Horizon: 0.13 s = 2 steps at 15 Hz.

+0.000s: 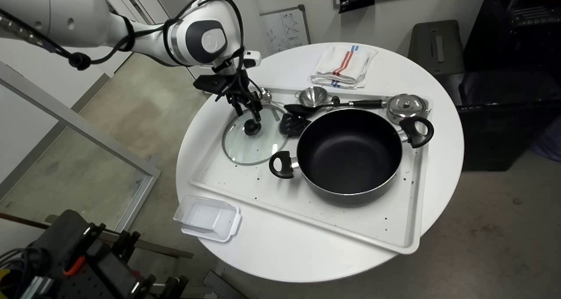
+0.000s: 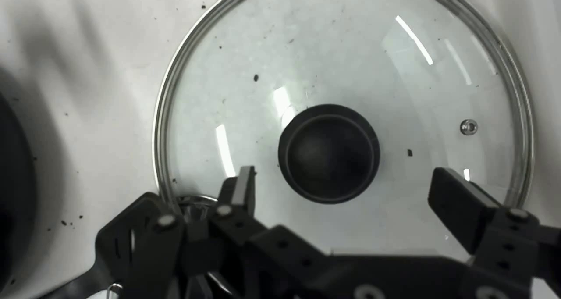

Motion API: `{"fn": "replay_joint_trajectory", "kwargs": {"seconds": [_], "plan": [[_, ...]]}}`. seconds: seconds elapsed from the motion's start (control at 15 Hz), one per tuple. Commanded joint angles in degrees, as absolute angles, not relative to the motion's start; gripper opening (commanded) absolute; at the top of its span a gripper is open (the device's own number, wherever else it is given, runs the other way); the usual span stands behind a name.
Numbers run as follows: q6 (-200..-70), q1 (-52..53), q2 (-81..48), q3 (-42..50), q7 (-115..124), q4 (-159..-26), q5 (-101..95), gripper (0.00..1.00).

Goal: Remove the lid from the pot

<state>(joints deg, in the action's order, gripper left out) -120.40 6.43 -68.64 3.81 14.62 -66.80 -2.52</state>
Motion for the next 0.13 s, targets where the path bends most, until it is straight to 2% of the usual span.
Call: {"fn": "replay_joint_trajectory", "kwargs": {"seconds": [0.0, 0.07], "plan": [[-118.48, 6.83, -66.18, 3.58, 13.64, -68.34, -2.93, 1.0], [-118.09, 6.98, -65.21, 3.47, 13.62, -69.32, -2.89, 1.0]]}}
